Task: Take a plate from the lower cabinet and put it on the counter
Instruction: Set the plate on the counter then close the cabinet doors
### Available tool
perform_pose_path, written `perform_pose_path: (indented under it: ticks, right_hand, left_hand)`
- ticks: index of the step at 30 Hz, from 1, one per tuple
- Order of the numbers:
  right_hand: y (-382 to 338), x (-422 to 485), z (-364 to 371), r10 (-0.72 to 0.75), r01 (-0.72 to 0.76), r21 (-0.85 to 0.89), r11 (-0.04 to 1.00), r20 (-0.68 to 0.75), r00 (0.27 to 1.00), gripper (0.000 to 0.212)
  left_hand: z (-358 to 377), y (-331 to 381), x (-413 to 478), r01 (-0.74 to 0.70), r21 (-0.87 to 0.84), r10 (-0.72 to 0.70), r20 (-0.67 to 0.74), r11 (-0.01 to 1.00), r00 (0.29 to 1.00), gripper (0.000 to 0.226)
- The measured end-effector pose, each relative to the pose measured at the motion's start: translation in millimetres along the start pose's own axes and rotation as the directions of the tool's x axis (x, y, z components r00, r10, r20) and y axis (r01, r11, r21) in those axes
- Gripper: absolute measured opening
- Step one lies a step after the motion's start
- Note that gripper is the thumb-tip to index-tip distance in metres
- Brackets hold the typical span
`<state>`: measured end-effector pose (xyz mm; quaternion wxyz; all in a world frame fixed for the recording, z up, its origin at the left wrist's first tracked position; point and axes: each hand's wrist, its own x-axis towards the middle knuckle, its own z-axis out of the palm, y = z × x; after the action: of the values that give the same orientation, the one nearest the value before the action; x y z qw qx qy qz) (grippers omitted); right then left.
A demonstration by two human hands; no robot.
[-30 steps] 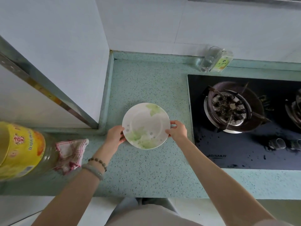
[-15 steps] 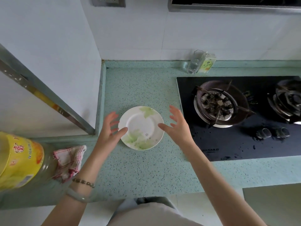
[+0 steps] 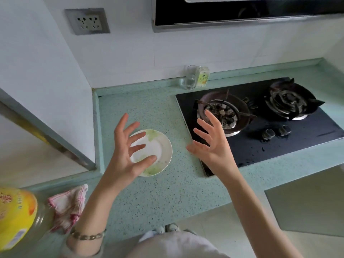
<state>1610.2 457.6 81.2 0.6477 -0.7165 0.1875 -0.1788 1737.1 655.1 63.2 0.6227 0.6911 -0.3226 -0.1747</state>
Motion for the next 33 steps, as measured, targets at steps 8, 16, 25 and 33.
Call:
perform_pose_path:
  ticks: [8, 16, 25, 33]
  right_hand:
    - [12, -50, -35, 0.030, -0.040, -0.039, 0.998, -0.235, 0.971, 0.093]
    - [18, -138, -91, 0.063, -0.083, -0.010, 0.997, -0.563, 0.824, 0.089]
    - [27, -257, -161, 0.064, -0.073, 0.026, 0.997, -0.807, 0.587, 0.088]
    - [35, -380, -254, 0.051, -0.075, 0.018, 0.997, -0.884, 0.464, 0.088]
  left_hand:
    - [44, -1, 8, 0.007, -0.028, 0.000, 0.239, 1.000, 0.971, 0.105]
    - [132, 16, 12, -0.016, -0.051, 0.042, 0.570, 0.999, 0.821, 0.105]
    - [263, 38, -32, -0.047, -0.089, 0.099, 0.767, 0.995, 0.634, 0.107]
    - [392, 69, -109, -0.067, -0.114, 0.132, 0.822, 0.991, 0.554, 0.109]
